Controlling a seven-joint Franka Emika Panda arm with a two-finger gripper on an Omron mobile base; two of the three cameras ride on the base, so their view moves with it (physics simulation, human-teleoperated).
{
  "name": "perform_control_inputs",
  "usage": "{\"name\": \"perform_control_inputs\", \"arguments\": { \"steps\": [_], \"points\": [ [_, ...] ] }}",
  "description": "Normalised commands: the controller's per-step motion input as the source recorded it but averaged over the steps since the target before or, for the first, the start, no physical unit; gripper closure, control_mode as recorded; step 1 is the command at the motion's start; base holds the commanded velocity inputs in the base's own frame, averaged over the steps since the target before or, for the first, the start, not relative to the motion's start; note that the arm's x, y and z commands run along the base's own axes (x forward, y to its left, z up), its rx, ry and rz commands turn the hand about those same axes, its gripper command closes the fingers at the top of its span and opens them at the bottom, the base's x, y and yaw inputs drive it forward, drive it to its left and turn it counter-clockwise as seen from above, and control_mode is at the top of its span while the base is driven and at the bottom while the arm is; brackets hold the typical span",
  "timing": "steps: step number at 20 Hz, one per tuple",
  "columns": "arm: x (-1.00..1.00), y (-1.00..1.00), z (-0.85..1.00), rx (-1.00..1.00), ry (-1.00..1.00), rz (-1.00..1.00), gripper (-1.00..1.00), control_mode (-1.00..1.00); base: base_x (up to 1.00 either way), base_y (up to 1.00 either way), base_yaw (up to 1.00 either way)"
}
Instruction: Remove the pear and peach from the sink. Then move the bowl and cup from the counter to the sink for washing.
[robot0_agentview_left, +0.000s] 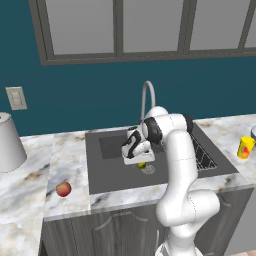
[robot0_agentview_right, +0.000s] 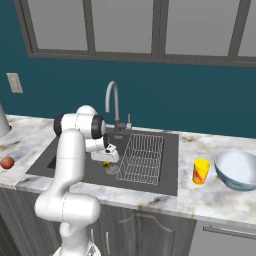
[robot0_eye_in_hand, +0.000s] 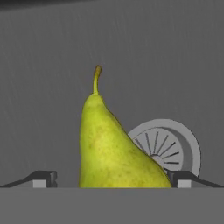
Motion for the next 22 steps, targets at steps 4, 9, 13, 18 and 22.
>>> {"name": "perform_control_inputs", "arguments": {
  "steps": [4,9,13,18,22],
  "points": [
    [0.00,0.00,-0.08,0.00,0.01,0.00,-1.00,-1.00,0.00,0.00,0.00],
    [0.00,0.00,-0.10,-0.02,0.02,0.00,-1.00,-1.00,0.00,0.00,0.00],
    [0.00,-0.01,-0.10,-0.02,0.04,0.00,1.00,-1.00,0.00,0.00,0.00],
    [0.00,0.00,-0.09,-0.01,0.04,0.00,1.00,-1.00,0.00,0.00,0.00],
    [-0.01,0.00,-0.06,0.00,0.05,0.00,1.00,-1.00,0.00,0.00,0.00]
  ]
}}
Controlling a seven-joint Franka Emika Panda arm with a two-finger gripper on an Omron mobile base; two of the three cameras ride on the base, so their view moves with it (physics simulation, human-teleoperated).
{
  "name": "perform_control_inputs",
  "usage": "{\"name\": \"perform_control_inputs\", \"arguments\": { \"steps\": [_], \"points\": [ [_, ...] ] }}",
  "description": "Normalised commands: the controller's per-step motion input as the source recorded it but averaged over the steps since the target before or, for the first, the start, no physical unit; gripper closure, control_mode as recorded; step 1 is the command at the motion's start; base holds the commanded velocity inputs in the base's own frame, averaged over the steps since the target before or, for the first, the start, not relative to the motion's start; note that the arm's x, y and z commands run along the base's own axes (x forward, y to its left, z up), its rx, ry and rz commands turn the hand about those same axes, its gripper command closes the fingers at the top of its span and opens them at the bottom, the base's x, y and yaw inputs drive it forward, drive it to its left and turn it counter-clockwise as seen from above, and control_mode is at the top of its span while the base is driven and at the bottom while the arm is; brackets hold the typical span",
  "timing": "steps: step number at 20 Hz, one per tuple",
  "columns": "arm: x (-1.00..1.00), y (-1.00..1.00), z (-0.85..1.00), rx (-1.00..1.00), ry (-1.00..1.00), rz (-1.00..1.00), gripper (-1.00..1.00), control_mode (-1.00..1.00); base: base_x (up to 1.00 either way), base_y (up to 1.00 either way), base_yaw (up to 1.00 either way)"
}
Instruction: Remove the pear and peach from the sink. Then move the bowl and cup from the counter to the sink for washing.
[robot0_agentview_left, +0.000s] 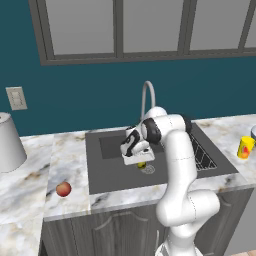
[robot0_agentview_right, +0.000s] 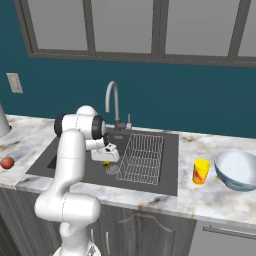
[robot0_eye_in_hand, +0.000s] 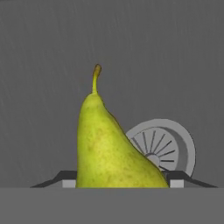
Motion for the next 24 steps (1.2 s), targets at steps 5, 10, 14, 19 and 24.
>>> {"name": "perform_control_inputs", "arguments": {
  "steps": [5,10,14,19,24],
  "points": [
    [-0.14,0.00,0.06,0.01,0.00,0.00,1.00,-1.00,0.00,0.00,0.00],
    [-0.19,0.08,0.17,0.05,0.00,0.00,1.00,-1.00,0.00,0.00,0.00],
    [-0.14,0.15,0.21,0.05,0.01,-0.02,1.00,-1.00,0.00,0.00,0.00],
    [-0.08,0.19,0.21,0.01,0.00,-0.03,1.00,-1.00,0.00,0.00,0.00],
    [-0.13,0.22,0.20,0.00,0.00,-0.03,1.00,-1.00,0.00,0.00,0.00]
  ]
}}
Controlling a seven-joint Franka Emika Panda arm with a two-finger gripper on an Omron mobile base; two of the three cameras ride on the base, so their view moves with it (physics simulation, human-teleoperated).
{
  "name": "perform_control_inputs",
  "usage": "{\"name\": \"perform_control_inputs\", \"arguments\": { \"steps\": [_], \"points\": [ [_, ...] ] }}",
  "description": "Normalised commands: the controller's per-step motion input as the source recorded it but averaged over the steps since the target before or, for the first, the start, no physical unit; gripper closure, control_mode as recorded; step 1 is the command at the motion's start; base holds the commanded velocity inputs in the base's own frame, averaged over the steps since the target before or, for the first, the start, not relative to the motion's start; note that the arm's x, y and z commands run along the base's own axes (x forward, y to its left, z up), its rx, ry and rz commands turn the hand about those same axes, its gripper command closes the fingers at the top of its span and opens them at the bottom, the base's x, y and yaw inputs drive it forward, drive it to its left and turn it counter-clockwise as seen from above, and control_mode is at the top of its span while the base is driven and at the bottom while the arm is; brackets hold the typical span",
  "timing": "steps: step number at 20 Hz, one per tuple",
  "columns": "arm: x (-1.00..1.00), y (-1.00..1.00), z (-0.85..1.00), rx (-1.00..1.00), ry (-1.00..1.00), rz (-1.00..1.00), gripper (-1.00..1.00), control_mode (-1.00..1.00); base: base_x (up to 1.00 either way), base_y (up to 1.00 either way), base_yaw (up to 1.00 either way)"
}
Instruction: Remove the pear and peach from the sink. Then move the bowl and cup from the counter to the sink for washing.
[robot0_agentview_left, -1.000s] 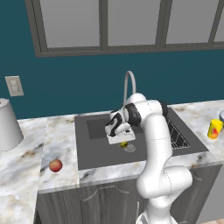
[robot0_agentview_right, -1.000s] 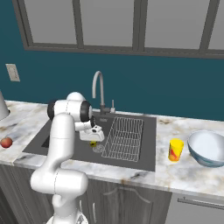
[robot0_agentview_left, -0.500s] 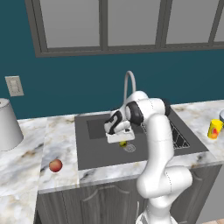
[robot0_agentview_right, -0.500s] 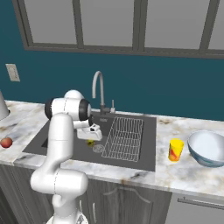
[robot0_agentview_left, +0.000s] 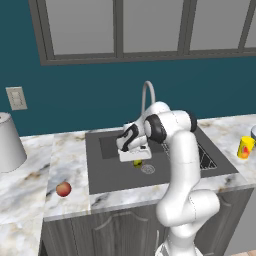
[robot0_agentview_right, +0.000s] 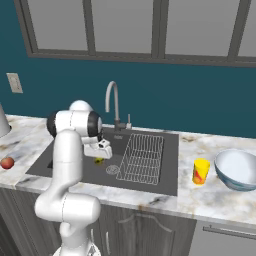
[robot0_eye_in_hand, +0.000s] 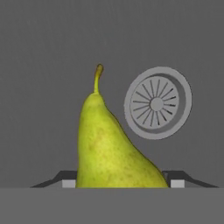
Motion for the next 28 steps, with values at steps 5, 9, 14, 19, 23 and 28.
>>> {"name": "perform_control_inputs", "arguments": {
  "steps": [5,9,14,19,23,28],
  "points": [
    [-0.16,0.22,0.20,0.00,0.00,-0.06,1.00,-1.00,0.00,0.00,0.00],
    [-0.18,0.17,0.23,0.00,0.00,-0.07,1.00,-1.00,0.00,0.00,0.00],
    [-0.21,0.10,0.25,0.00,-0.01,-0.08,1.00,-1.00,0.00,0.00,0.00],
    [-0.24,0.11,0.27,0.00,-0.01,-0.06,1.00,-1.00,0.00,0.00,0.00],
    [-0.27,0.12,0.29,0.00,-0.01,-0.07,1.00,-1.00,0.00,0.00,0.00],
    [-0.23,0.11,0.34,0.00,-0.02,-0.06,1.00,-1.00,0.00,0.00,0.00]
  ]
}}
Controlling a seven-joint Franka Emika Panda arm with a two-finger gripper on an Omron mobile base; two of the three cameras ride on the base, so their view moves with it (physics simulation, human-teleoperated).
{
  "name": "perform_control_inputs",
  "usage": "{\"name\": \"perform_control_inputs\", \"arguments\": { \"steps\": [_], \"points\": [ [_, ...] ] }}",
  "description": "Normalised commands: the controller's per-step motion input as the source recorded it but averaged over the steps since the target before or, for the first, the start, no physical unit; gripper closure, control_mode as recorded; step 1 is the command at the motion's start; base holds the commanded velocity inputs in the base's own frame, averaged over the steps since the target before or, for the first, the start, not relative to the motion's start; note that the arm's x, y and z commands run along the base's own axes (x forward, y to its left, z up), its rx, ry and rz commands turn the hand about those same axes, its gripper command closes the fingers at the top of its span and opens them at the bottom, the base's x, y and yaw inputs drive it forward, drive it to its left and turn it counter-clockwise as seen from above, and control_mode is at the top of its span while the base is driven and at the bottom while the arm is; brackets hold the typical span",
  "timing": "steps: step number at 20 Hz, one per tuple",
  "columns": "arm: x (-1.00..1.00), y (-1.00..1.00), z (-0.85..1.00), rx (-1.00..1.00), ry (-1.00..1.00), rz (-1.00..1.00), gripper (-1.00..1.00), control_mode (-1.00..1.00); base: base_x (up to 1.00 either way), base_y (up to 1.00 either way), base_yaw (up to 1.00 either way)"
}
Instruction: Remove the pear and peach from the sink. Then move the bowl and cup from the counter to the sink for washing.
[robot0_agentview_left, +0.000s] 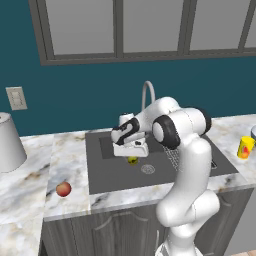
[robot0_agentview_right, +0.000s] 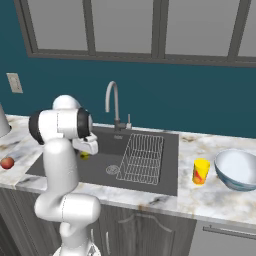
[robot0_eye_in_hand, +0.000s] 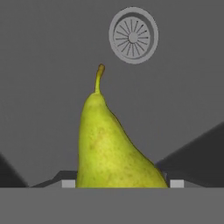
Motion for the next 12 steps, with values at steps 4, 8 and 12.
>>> {"name": "perform_control_inputs", "arguments": {
  "steps": [4,8,12],
  "points": [
    [-0.23,0.10,0.34,0.00,-0.01,-0.03,1.00,-1.00,0.00,0.00,0.00],
    [-0.23,0.08,0.34,0.00,-0.03,0.00,1.00,-1.00,0.00,0.00,0.00],
    [-0.27,0.07,0.35,0.00,-0.13,0.00,1.00,-1.00,0.00,0.00,0.00]
  ]
}}
